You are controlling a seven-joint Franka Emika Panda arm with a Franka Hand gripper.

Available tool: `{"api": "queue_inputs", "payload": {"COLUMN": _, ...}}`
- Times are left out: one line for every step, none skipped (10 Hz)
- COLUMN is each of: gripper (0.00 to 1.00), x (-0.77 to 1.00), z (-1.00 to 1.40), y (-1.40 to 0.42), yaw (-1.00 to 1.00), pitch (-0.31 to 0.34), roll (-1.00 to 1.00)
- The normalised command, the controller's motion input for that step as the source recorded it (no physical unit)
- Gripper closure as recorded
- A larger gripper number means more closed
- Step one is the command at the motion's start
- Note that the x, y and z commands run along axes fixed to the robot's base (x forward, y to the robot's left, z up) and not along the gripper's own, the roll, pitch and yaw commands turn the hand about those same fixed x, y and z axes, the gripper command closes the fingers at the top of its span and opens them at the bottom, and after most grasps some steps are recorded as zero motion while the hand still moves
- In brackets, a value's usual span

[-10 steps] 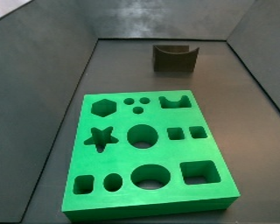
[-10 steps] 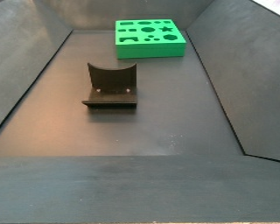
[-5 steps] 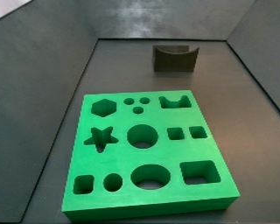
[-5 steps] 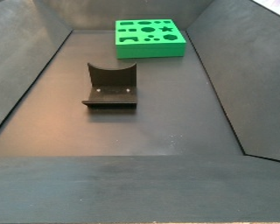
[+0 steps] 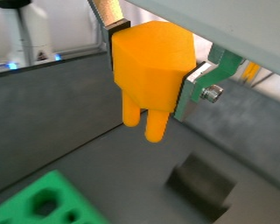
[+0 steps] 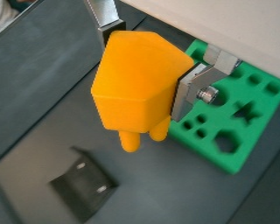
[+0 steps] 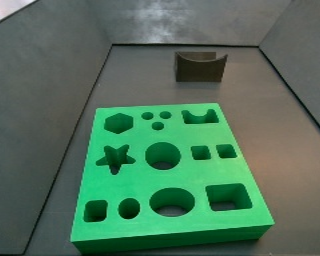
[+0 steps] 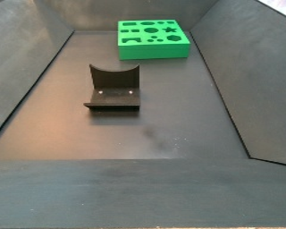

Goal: Pick up the 3 prong object. Move up. Place the 3 prong object on the fixture. Regrasp the 3 prong object. Move to above the board. Insert the 3 prong object.
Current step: Move to above the board, then insert the 3 prong object.

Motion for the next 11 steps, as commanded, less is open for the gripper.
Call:
{"api": "queue_inputs", "payload": {"gripper": 1.0, "x": -0.41, "z": 0.05, "y": -0.7, "yaw": -0.06, "pitch": -0.026, "roll": -1.0}}
{"api": "queue_inputs", "payload": {"gripper": 1.0, "x": -0.28, "z": 0.03, "y": -0.39, "yaw": -0.04, "pitch": -0.041, "roll": -0.79}}
{"api": "queue_inputs", "payload": {"gripper": 1.0, "x": -0.21, "z": 0.01, "y": -0.25, "yaw": -0.03, "pitch": -0.046, "roll": -0.65}}
{"api": "queue_inputs", "payload": {"gripper": 1.0, "x": -0.13, "z": 0.02, "y": -0.11, "yaw": -0.02, "pitch": -0.045, "roll": -0.39}}
{"api": "queue_inputs", "payload": {"gripper": 1.0, "x": -0.07, "z": 0.0, "y": -0.01, "yaw": 0.0, "pitch": -0.044, "roll": -0.2}}
{"api": "queue_inputs", "payload": {"gripper": 1.0, "x": -0.09, "z": -0.19, "y": 0.0, "yaw": 0.0, "pitch": 0.019, "roll": 0.05}}
{"api": "queue_inputs", "payload": {"gripper": 1.0, "x": -0.08, "z": -0.08, "y": -0.04, "yaw": -0.07, "pitch": 0.0, "roll": 0.09}}
{"api": "queue_inputs", "payload": {"gripper": 1.0, "x": 0.0, "z": -0.01, "y": 0.0, "yaw": 0.0, "pitch": 0.001, "roll": 0.02}}
{"api": "queue_inputs", "payload": {"gripper": 1.0, "x": 0.0, "z": -0.04, "y": 0.0, "yaw": 0.0, "pitch": 0.0, "roll": -0.03}}
{"api": "queue_inputs", "payload": {"gripper": 1.0, "x": 0.0, "z": -0.55, "y": 0.0, "yaw": -0.01, "pitch": 0.154, "roll": -0.22}}
{"api": "queue_inputs", "payload": {"gripper": 1.0, "x": 0.13, "z": -0.51, "y": 0.0, "yaw": -0.05, "pitch": 0.074, "roll": -0.28}}
